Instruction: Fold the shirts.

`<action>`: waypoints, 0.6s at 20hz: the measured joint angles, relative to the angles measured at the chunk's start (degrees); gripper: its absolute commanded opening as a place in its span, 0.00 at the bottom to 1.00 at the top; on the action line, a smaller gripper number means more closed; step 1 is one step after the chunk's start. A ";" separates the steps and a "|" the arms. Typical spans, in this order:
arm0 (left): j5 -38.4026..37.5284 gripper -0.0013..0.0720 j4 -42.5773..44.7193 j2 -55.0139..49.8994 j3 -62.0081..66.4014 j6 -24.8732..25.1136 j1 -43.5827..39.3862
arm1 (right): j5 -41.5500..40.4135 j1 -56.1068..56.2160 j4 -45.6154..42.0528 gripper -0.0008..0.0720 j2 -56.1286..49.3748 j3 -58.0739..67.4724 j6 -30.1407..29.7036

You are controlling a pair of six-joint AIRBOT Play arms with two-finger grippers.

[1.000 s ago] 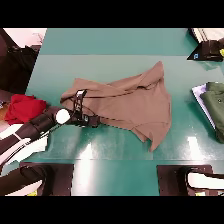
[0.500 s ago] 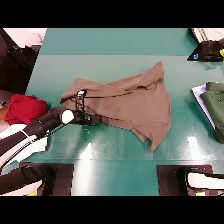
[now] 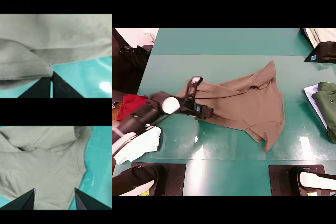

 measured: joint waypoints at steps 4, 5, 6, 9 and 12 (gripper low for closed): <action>-12.50 0.05 10.62 7.56 6.45 1.42 0.00 | 0.15 -6.01 0.07 0.77 3.91 -5.95 0.90; -14.88 0.05 12.48 8.96 7.17 1.60 0.00 | 0.00 -7.69 0.09 0.77 5.51 -10.03 0.98; -16.87 0.05 13.73 9.92 7.65 1.70 0.00 | -0.55 -9.27 0.11 0.77 7.23 -14.78 1.14; -19.30 0.05 15.85 11.45 8.48 1.51 0.00 | -5.11 -13.44 0.35 0.77 12.72 -33.70 1.33; -18.03 0.05 16.35 12.00 8.81 0.24 0.00 | -11.10 -15.82 0.79 0.59 15.54 -51.67 0.70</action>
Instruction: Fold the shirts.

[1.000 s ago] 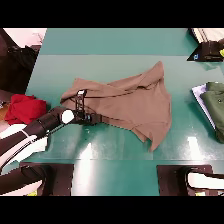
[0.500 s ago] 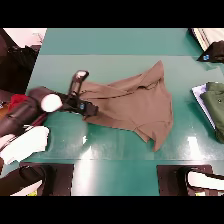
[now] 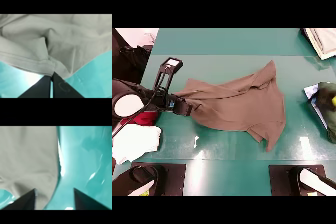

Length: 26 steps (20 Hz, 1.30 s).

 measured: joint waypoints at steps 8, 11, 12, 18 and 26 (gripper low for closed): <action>3.69 0.05 -3.67 0.28 0.15 -1.09 0.00 | -11.50 -1.25 11.43 0.58 -5.97 -19.28 -8.02; 3.98 0.05 -4.26 0.28 0.15 -1.18 0.00 | -12.13 -0.02 14.82 0.55 -8.11 -20.24 -9.46; 4.11 0.05 -4.39 0.28 0.15 -1.20 0.00 | -12.48 0.68 15.26 0.36 -8.48 -20.39 -9.92; 5.53 0.05 -1.97 0.31 0.35 -5.11 0.04 | -13.53 5.66 15.50 0.04 -9.22 -17.22 -11.52; 15.96 0.05 1.03 0.35 15.32 -10.69 15.37 | -13.53 6.82 16.26 0.04 1.88 11.78 -7.67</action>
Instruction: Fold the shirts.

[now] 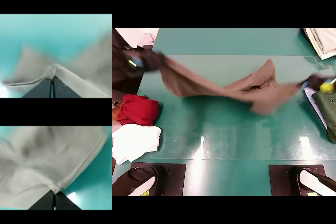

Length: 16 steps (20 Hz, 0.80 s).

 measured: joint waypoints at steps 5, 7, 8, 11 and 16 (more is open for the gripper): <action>4.70 0.05 -1.11 0.04 19.61 1.57 3.98 | -10.19 -2.64 0.20 0.04 7.61 23.71 0.98; 4.83 0.05 -1.68 0.04 28.11 3.26 4.48 | -13.51 -4.22 0.17 0.04 9.97 30.93 1.29; 4.66 0.05 -2.38 0.17 32.13 4.35 4.63 | -14.88 -5.25 0.20 0.04 11.21 34.18 1.29; 3.93 0.05 -6.84 1.68 39.60 8.00 4.90 | -16.00 -8.57 -0.28 0.04 14.56 40.57 1.33; 2.23 0.05 -20.17 4.87 43.52 14.01 5.01 | -15.50 -14.84 -0.68 0.03 20.70 41.57 1.33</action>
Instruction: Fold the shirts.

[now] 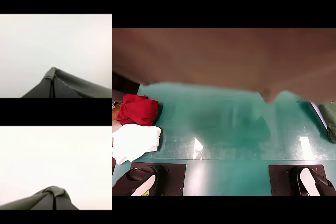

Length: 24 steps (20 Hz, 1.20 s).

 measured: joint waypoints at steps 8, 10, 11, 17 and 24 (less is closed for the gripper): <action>-12.15 0.05 0.79 -2.64 -16.74 2.71 -0.02 | 17.86 -1.77 -0.11 0.03 -6.47 -4.87 5.09; -13.81 0.05 2.58 -6.38 -24.30 2.47 0.00 | 25.07 1.70 -0.92 0.03 -13.11 -5.14 7.23; -14.34 0.05 3.06 -8.79 -27.69 2.32 0.00 | 28.87 4.22 -2.78 0.03 -17.00 -5.25 8.35; -10.12 0.05 5.07 -26.71 -37.48 2.10 0.85 | 39.21 18.62 -17.62 0.03 -39.41 -5.38 11.19; 7.87 0.05 4.61 -36.98 -38.95 1.99 5.53 | 22.67 22.56 -22.18 0.03 -52.81 -5.40 11.96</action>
